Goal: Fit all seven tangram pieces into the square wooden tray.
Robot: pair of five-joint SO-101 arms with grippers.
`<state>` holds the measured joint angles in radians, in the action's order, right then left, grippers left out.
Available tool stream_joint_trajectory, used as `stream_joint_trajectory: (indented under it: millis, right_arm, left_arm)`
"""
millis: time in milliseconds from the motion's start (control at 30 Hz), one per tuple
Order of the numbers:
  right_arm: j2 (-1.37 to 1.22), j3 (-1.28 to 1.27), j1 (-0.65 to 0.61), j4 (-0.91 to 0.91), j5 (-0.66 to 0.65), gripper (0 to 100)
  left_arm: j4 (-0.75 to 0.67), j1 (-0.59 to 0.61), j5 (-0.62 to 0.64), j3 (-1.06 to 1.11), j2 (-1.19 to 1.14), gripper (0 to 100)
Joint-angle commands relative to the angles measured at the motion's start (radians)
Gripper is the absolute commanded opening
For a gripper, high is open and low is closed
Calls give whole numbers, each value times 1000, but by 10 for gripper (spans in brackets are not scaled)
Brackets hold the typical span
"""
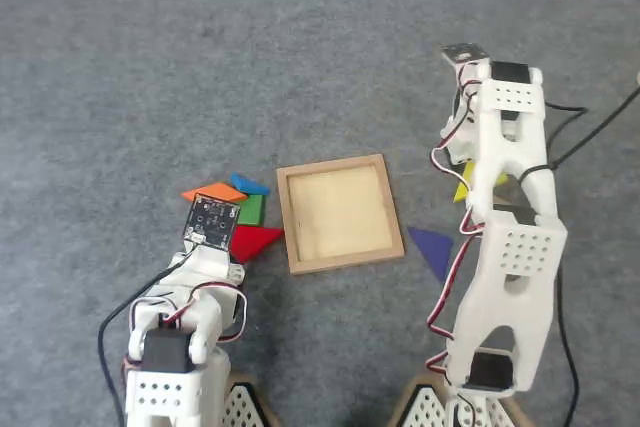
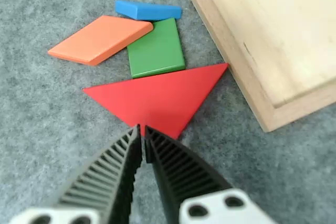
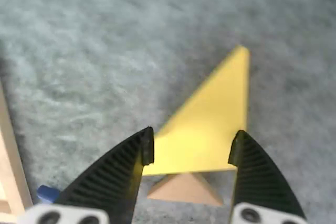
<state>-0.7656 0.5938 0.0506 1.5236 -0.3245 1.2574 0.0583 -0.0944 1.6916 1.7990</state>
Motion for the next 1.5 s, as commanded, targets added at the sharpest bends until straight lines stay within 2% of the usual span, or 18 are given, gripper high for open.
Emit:
stream_joint_trajectory:
  millis: [0, 133, 367, 633, 833, 1000, 1100, 1200, 1267, 1367, 1467]
  right_arm:
    - [93, 57, 51, -21, 83, 237]
    - [76, 54, 84, -67, 176, 240]
    - [-2, 58, 31, -31, 256, 240]
    - [12, 58, -13, 35, 496, 238]
    - [-19, 58, -13, 39, 512, 234]
    - [-10, 60, -19, 35, 491, 148]
    - [-1, 60, -13, 38, 450, 208]
    - [16, 68, -10, 68, 539, 329]
    - [36, 75, -13, 82, 583, 377]
    - [56, 74, -39, 85, 680, 398]
    - [58, 74, -104, 107, 836, 398]
  left_arm:
    - [5, 5, 9, -8, 21, 15]
    - [5, 6, 9, -8, 21, 15]
    - [5, 5, 9, -8, 21, 15]
    - [5, 6, 9, -8, 21, 15]
    - [5, 6, 9, -8, 21, 15]
    - [5, 6, 9, -8, 21, 15]
    - [5, 6, 9, -8, 21, 15]
    - [5, 5, 9, -8, 21, 15]
    - [5, 6, 9, -8, 21, 15]
    - [5, 6, 9, -8, 21, 15]
    - [5, 5, 9, -8, 21, 15]
